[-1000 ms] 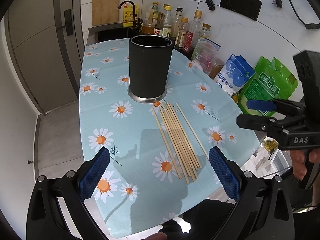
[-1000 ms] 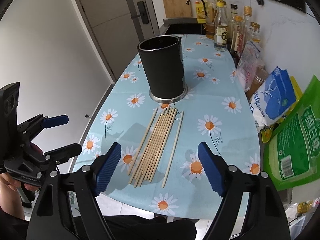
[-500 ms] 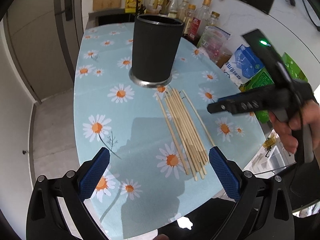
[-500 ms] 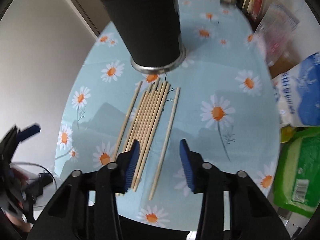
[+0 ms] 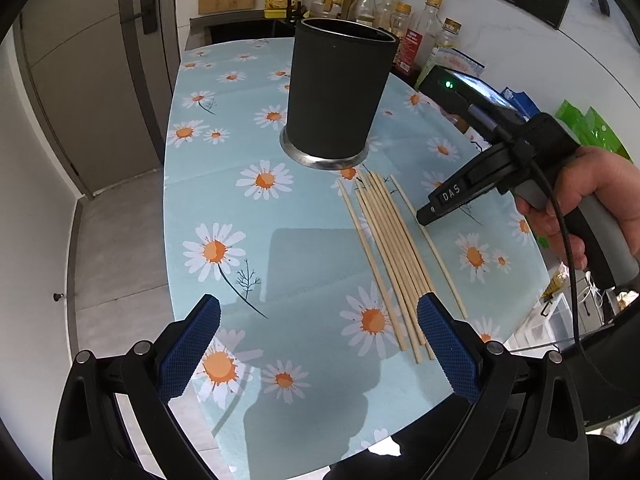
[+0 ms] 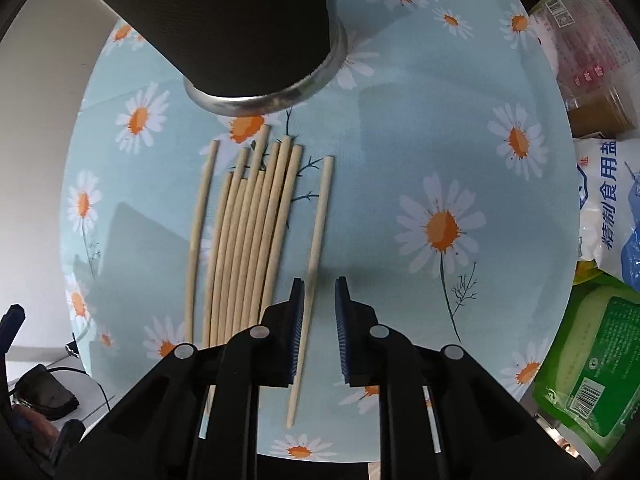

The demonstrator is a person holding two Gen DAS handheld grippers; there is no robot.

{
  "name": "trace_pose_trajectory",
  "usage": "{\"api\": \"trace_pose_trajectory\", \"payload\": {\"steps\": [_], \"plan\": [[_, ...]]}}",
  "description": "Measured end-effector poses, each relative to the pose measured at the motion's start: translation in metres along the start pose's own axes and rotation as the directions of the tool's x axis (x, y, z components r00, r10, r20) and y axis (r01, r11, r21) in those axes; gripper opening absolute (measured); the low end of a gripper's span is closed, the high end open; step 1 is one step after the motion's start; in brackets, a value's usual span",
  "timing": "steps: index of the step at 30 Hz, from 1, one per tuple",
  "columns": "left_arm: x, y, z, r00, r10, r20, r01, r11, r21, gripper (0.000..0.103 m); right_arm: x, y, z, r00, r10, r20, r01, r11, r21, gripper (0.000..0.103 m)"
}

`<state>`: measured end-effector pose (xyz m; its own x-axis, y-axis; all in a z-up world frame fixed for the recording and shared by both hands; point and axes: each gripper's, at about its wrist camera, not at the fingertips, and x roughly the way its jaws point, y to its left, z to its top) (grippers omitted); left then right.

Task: Organize utensils
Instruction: 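Grasp one wooden stick with the right tool while the left tool grasps another stick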

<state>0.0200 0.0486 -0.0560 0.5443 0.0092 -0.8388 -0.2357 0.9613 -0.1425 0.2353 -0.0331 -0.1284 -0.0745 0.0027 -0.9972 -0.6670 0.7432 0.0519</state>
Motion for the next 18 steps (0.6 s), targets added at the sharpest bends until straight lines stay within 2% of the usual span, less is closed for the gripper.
{"api": "trace_pose_trajectory", "payload": {"steps": [4, 8, 10, 13, 17, 18], "plan": [[0.001, 0.001, 0.005, 1.0, 0.014, 0.002, -0.014, 1.0, -0.005, 0.096, 0.006, -0.001, 0.002, 1.0, 0.007, -0.017, -0.006, 1.0, 0.022, 0.016], [0.004, 0.004, 0.011, 1.0, 0.004, -0.003, -0.004, 0.999, -0.041, 0.096, 0.012, 0.001, 0.002, 1.0, -0.006, 0.012, 0.006, 0.999, 0.032, 0.012], [0.007, 0.004, 0.014, 1.0, -0.003, -0.011, 0.003, 0.999, -0.053, 0.096, 0.013, 0.003, 0.001, 0.999, -0.032, 0.022, 0.031, 0.999, 0.028, 0.007], [0.012, 0.0, 0.017, 1.0, 0.015, -0.019, -0.015, 0.999, -0.045, 0.094, 0.015, 0.004, -0.002, 0.999, -0.037, 0.035, 0.036, 0.999, 0.026, 0.006], [0.021, -0.003, 0.021, 0.997, 0.023, -0.069, -0.027, 0.998, -0.056, 0.083, 0.012, -0.008, -0.008, 1.0, 0.016, 0.026, -0.016, 1.0, 0.027, 0.005], [0.024, -0.004, 0.022, 0.996, 0.027, -0.081, -0.031, 0.998, -0.054, 0.077, 0.009, -0.012, -0.004, 0.999, 0.025, 0.027, -0.026, 0.999, 0.031, 0.005]]}}
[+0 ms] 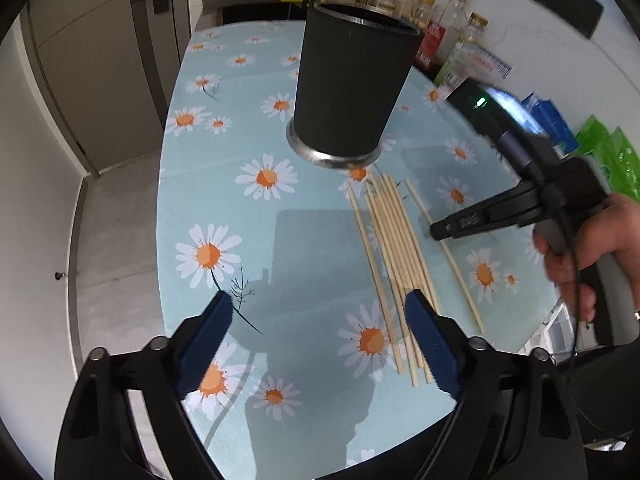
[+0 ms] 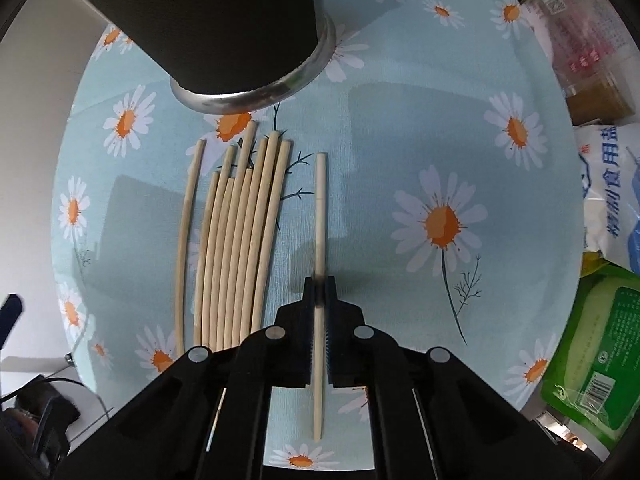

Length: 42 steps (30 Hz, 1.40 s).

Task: Organize utensils
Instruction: 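Grasp one wooden stick with the right tool while the left tool grasps another stick, then lift both held sticks and carry them above the black holder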

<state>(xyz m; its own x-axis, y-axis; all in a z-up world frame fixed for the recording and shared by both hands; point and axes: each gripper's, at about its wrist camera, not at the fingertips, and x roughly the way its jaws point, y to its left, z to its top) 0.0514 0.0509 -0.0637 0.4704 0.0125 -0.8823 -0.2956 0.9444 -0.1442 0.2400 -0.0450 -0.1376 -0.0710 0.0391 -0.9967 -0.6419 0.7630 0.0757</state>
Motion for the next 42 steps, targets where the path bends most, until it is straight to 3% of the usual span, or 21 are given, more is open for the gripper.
{"api": "trace_pose_trajectory", "payload": {"steps": [6, 10, 13, 18, 24, 29, 42], "plan": [[0.013, -0.009, 0.01, 0.997, 0.002, -0.073, -0.003, 1.0, -0.009, 0.066, -0.022, -0.023, -0.006, 0.992, 0.125, 0.034, -0.125, 0.992, -0.008, 0.005], [0.026, -0.015, 0.022, 0.994, 0.001, -0.113, -0.003, 1.0, -0.023, 0.061, -0.045, -0.037, -0.014, 0.974, 0.215, 0.074, -0.215, 0.977, -0.017, 0.005], [0.042, -0.018, 0.033, 0.985, -0.016, -0.172, 0.008, 0.999, -0.045, 0.046, -0.062, -0.041, -0.018, 0.955, 0.277, 0.102, -0.274, 0.961, -0.041, 0.005], [0.072, -0.037, 0.045, 0.964, -0.05, -0.261, 0.04, 0.998, -0.042, 0.035, -0.078, -0.047, -0.02, 0.943, 0.303, 0.139, -0.294, 0.952, -0.082, 0.005], [0.096, -0.041, 0.054, 0.951, -0.003, -0.311, -0.016, 0.998, -0.058, 0.023, -0.079, -0.066, -0.018, 0.93, 0.343, 0.135, -0.334, 0.939, -0.083, 0.005], [0.107, -0.039, 0.053, 0.938, -0.021, -0.346, -0.01, 0.996, -0.087, 0.014, -0.079, -0.072, -0.021, 0.918, 0.374, 0.131, -0.363, 0.927, -0.099, 0.005], [0.129, -0.036, 0.053, 0.922, -0.011, -0.388, -0.051, 0.987, -0.151, 0.004, -0.076, -0.078, -0.022, 0.884, 0.45, 0.13, -0.44, 0.893, -0.099, 0.005]]}}
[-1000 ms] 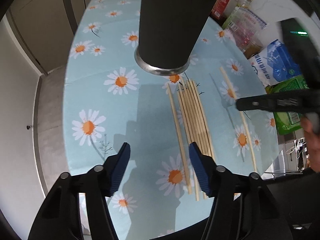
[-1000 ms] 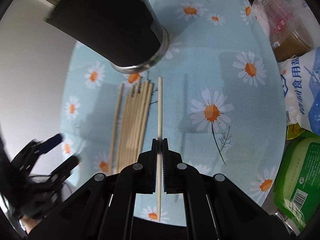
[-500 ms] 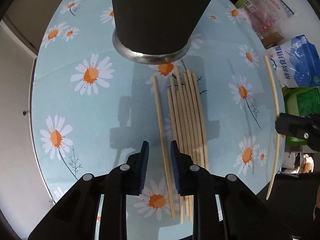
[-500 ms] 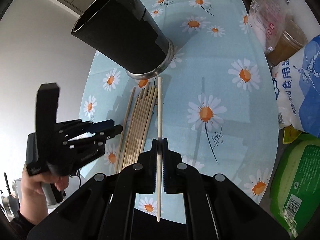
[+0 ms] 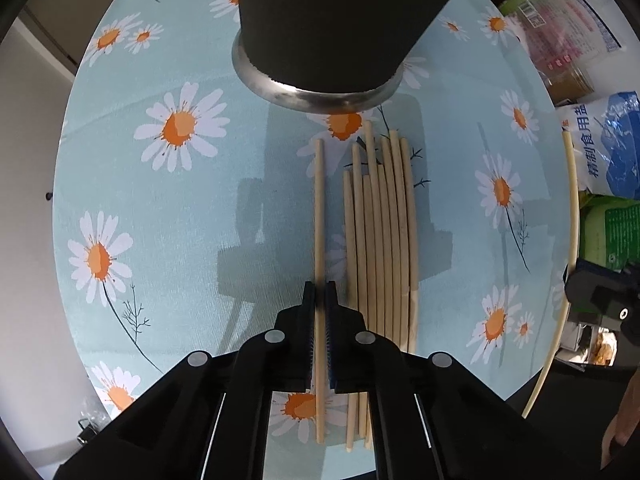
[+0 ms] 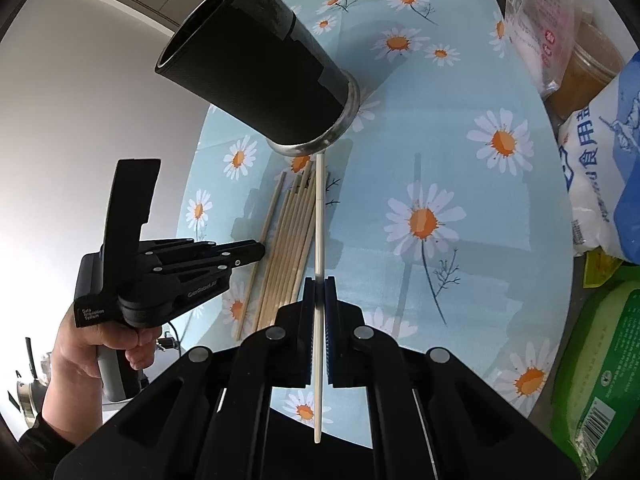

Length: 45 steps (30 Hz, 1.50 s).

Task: Organize utensils
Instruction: 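Lift both held sticks and carry them above the black holder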

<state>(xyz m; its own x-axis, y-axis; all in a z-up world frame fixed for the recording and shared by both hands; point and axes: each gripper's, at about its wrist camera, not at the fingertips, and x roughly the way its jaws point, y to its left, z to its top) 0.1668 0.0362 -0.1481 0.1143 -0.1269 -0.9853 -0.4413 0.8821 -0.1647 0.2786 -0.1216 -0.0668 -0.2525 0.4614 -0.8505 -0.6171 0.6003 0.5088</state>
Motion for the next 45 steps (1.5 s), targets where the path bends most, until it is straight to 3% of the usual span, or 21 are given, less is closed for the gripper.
{"api": "trace_pose_trajectory", "payload": {"steps": [6, 14, 21, 27, 32, 33, 36, 38, 45], "plan": [[-0.004, 0.009, 0.005, 1.0, -0.005, 0.005, 0.005, 1.0, -0.007, 0.004, 0.004, -0.002, 0.001, 1.0, -0.002, -0.005, 0.002, 1.0, 0.01, 0.005], [-0.041, 0.017, -0.013, 0.993, -0.037, 0.114, 0.036, 0.999, 0.013, 0.004, 0.003, 0.014, 0.0, 0.999, -0.012, 0.029, 0.012, 1.0, -0.01, 0.005], [-0.094, 0.032, -0.034, 0.969, -0.126, 0.212, 0.121, 0.992, 0.034, 0.004, -0.002, 0.038, -0.005, 0.998, -0.007, 0.061, 0.009, 0.999, -0.032, 0.005], [-0.128, 0.019, -0.036, 0.941, -0.184, 0.284, 0.166, 0.982, 0.086, 0.004, -0.02, 0.064, -0.002, 0.99, 0.01, 0.138, -0.001, 0.998, -0.062, 0.005], [-0.16, 0.02, -0.031, 0.899, -0.234, 0.371, 0.192, 0.971, 0.145, 0.004, -0.039, 0.081, 0.006, 0.974, 0.016, 0.224, 0.001, 0.997, -0.078, 0.005], [-0.17, 0.018, -0.03, 0.881, -0.238, 0.408, 0.18, 0.968, 0.176, 0.004, -0.044, 0.085, 0.009, 0.97, 0.02, 0.243, 0.001, 0.996, -0.085, 0.005], [-0.186, 0.018, -0.024, 0.857, -0.235, 0.458, 0.152, 0.965, 0.212, 0.004, -0.056, 0.096, 0.016, 0.955, 0.019, 0.295, 0.015, 0.993, -0.113, 0.005], [-0.198, 0.018, -0.018, 0.831, -0.254, 0.495, 0.153, 0.959, 0.237, 0.004, -0.064, 0.101, 0.019, 0.943, 0.024, 0.332, 0.02, 0.992, -0.128, 0.005], [-0.233, 0.014, 0.006, 0.728, -0.278, 0.627, 0.115, 0.951, 0.288, 0.004, -0.1, 0.123, 0.037, 0.844, 0.049, 0.535, 0.057, 0.982, -0.18, 0.005]]}}
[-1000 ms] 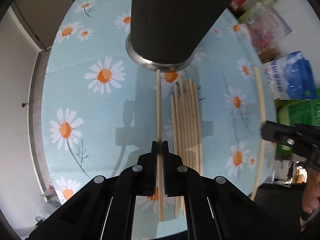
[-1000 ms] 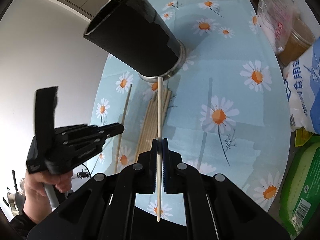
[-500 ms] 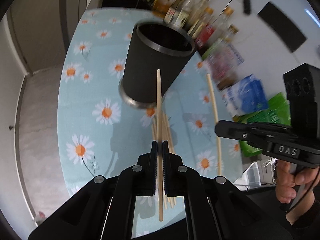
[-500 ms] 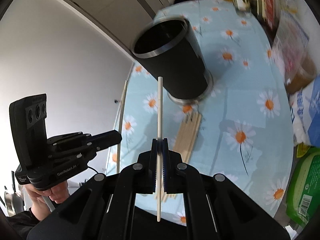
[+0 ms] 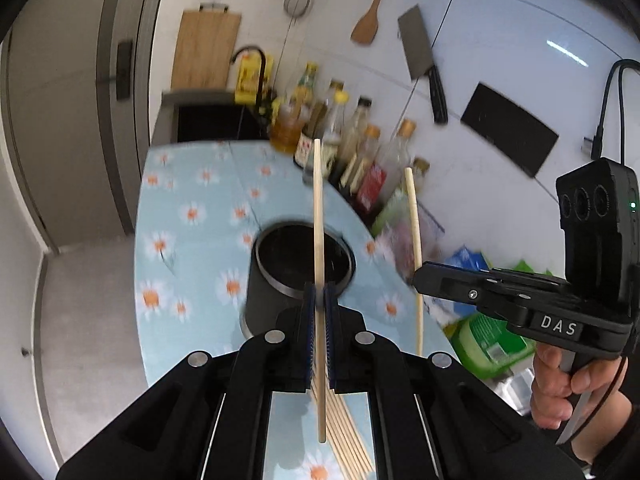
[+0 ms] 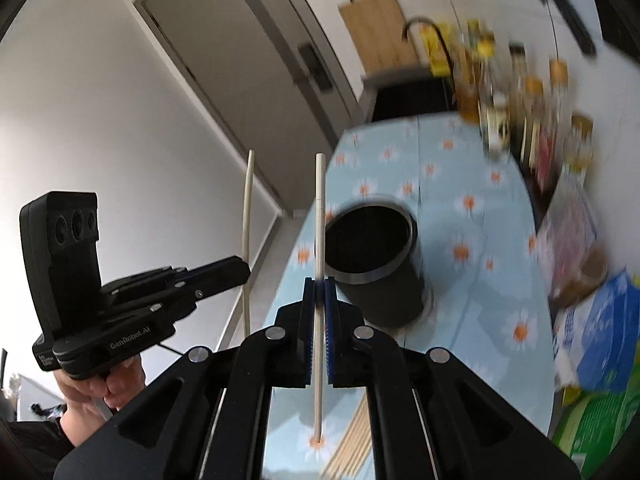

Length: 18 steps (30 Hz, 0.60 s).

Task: Organize utensils
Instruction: 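Lift both held sticks and carry them above the black holder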

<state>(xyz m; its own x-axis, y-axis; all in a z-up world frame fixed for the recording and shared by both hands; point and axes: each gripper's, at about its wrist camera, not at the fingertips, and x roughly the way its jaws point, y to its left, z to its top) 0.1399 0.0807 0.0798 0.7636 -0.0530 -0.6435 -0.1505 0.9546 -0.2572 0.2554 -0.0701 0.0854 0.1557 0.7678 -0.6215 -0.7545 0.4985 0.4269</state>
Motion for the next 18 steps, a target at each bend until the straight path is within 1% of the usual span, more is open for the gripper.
{"api": "trace_pose_trajectory", "payload": {"steps": [3, 6, 9, 12, 14, 18], "plan": [[-0.002, -0.001, 0.012, 0.997, 0.003, 0.076, -0.005, 1.0, 0.031, 0.004, 0.0, 0.0, 0.014, 0.998, -0.001, 0.058, 0.002, 1.0, -0.015, 0.005], [-0.003, 0.001, 0.023, 0.994, 0.002, 0.108, -0.005, 1.0, 0.028, 0.004, 0.0, 0.001, 0.031, 0.992, -0.014, 0.122, 0.018, 0.999, -0.03, 0.005], [-0.005, 0.004, 0.037, 0.987, -0.018, 0.158, 0.014, 1.0, 0.026, 0.004, 0.001, 0.001, 0.046, 0.984, -0.026, 0.174, 0.035, 0.998, -0.046, 0.005], [-0.004, 0.006, 0.047, 0.977, -0.042, 0.208, 0.035, 0.999, 0.035, 0.004, 0.005, 0.001, 0.057, 0.976, -0.03, 0.216, 0.045, 0.997, -0.067, 0.005], [-0.001, 0.006, 0.054, 0.967, -0.055, 0.248, 0.043, 0.998, 0.052, 0.004, 0.007, 0.0, 0.065, 0.967, -0.031, 0.254, 0.054, 0.995, -0.082, 0.005], [0.014, 0.012, 0.061, 0.948, -0.07, 0.31, 0.058, 0.997, 0.047, 0.004, 0.015, -0.007, 0.075, 0.951, -0.04, 0.308, 0.067, 0.995, -0.076, 0.005]]}}
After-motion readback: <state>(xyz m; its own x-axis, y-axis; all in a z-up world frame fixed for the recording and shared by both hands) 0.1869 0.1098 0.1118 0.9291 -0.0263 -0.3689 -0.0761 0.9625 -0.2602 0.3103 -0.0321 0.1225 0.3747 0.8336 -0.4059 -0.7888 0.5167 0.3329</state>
